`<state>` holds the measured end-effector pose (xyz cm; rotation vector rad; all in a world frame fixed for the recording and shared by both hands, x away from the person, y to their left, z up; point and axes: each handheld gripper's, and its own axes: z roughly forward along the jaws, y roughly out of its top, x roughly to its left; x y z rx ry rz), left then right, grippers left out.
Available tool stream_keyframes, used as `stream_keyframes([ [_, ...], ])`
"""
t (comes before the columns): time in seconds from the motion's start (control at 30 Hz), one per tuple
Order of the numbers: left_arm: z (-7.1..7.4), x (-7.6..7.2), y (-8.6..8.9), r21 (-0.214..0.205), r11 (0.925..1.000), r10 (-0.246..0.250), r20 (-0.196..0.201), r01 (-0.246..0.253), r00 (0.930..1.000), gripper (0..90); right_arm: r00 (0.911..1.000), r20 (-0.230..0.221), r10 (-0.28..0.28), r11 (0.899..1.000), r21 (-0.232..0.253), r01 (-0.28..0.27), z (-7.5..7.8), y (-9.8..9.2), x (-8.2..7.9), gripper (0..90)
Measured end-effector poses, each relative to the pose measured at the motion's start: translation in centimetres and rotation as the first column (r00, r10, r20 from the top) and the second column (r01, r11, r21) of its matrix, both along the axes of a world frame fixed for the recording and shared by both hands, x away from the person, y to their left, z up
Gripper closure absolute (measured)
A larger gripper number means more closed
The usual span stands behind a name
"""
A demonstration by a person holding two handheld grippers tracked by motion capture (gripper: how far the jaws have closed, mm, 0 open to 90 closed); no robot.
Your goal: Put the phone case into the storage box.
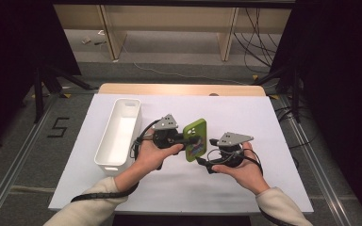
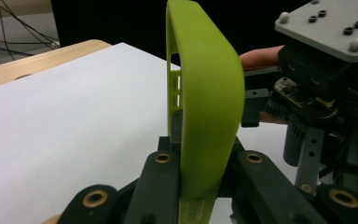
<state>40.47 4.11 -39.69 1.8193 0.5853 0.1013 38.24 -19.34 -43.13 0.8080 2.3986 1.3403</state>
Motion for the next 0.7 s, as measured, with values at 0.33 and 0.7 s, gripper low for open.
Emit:
stream_keyframes([
  [0.33,-0.04,-0.56,-0.17,0.013,0.9972,-0.074,0.002,0.074,0.9973,82.4,0.9946,-0.02,0.102,0.994,-0.029,-0.102,-0.71,0.01,0.3,16.3],
  [0.7,-0.02,-0.85,-0.45,0.009,0.9927,-0.121,-0.002,0.121,0.9927,82.4,0.9833,-0.041,0.177,0.984,-0.028,-0.179,-1.06,0.47,0.21,17.4],
])
